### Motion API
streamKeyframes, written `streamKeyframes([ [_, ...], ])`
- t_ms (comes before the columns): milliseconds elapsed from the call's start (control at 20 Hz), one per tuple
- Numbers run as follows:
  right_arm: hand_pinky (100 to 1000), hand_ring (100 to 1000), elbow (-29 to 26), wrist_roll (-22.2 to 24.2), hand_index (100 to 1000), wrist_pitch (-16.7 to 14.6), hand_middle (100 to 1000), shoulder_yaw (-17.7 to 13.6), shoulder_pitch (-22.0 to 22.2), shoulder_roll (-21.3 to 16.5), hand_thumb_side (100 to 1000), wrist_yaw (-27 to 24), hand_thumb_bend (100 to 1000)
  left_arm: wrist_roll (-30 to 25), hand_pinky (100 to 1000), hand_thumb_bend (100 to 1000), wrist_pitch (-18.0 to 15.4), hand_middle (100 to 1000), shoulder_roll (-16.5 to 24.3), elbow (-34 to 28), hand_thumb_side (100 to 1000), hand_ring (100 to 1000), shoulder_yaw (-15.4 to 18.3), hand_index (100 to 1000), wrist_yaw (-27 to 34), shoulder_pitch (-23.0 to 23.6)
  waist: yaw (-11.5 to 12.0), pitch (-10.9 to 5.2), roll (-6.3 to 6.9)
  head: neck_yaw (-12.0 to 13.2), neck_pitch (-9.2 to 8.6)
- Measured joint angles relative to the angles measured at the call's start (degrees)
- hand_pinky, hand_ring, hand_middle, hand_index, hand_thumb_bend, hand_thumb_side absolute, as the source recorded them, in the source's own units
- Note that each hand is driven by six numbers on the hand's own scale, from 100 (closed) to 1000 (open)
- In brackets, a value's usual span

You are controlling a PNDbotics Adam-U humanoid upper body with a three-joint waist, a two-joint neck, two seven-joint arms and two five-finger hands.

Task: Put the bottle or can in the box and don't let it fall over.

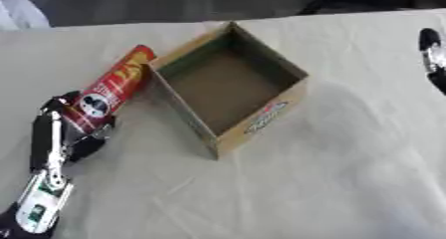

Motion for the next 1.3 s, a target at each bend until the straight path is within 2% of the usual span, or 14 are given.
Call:
streamKeyframes([
  [350, 864, 899, 0.0, -0.05, 870, 0.04, 809, 0.0, 0.0, 0.0, 419, 0.0, 457, 5.17, 375, 346, -1.02, 544, -0.2, -0.09, 246, 632, 0.37, 626, 2.8, 0.28, -0.01, 0.02, -0.03, -0.06, -0.01],
  [700, 864, 899, 0.0, -0.13, 870, 0.12, 809, 0.0, 0.0, 0.01, 419, 0.0, 455, 7.46, 371, 354, -1.01, 540, -0.2, -1.57, 247, 625, 0.52, 618, 3.77, 0.4, -0.02, 0.02, -0.03, -0.25, -0.01],
  [1000, 865, 899, -0.01, -0.23, 870, 0.15, 809, -0.04, 0.02, 0.01, 418, 0.0, 456, 8.05, 370, 362, 0.45, 539, -0.18, -5.96, 240, 619, 1.13, 616, 4.02, 0.4, -0.03, 0.02, 0.03, -0.36, -0.01],
  [1300, 865, 899, -0.02, -0.38, 871, 0.12, 809, -0.05, 0.03, 0.01, 418, 0.0, 454, 6.03, 371, 371, 3.65, 540, -0.06, -14.02, 232, 617, 1.14, 616, 3.38, -0.26, -0.1, 0.01, 0.09, -0.41, 0.01],
])
